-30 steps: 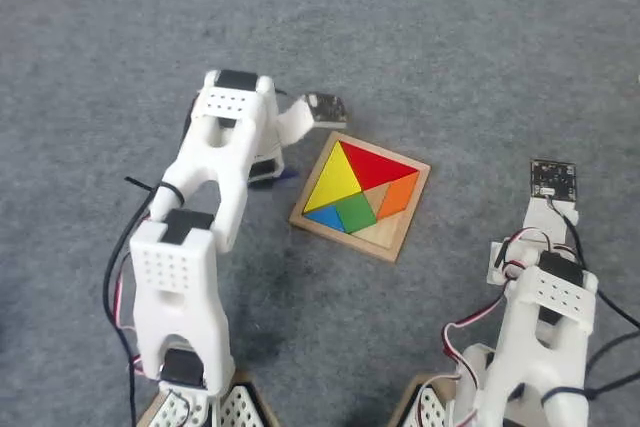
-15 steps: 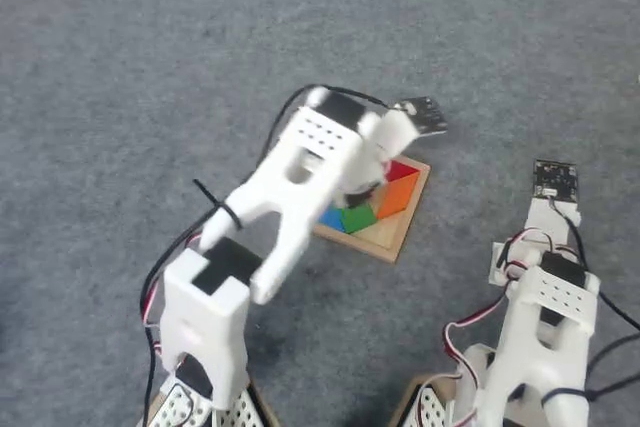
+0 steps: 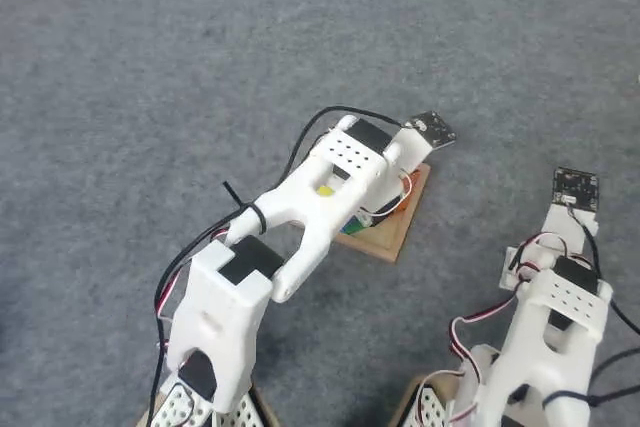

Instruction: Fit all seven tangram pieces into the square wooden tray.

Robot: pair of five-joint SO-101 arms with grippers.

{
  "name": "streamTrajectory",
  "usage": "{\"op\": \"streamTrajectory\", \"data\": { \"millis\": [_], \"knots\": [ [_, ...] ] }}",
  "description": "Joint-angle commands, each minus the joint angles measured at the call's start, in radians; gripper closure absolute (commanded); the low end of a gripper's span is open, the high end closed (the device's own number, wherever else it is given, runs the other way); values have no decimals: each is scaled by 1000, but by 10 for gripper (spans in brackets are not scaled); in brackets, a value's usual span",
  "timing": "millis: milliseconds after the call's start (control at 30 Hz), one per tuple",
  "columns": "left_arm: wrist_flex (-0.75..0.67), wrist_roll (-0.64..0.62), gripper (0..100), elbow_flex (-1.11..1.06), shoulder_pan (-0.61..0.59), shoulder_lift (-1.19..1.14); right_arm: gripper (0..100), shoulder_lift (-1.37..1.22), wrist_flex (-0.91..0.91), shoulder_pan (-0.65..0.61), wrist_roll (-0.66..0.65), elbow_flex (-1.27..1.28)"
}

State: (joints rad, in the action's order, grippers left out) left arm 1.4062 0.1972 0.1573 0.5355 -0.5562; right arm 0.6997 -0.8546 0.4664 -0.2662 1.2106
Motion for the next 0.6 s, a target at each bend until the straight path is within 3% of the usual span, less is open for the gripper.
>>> {"op": "streamTrajectory", "data": {
  "millis": [0, 267, 567],
  "knots": [
    [0, 35, 890, 7, 12, 11, 908, 22, -1, 13, -9, -66],
    [81, 60, 852, 8, 129, 11, 908, 22, 1, 8, -9, -64],
    [84, 71, 852, 12, 112, 11, 908, 22, 1, 5, -9, -63]
  ]
}}
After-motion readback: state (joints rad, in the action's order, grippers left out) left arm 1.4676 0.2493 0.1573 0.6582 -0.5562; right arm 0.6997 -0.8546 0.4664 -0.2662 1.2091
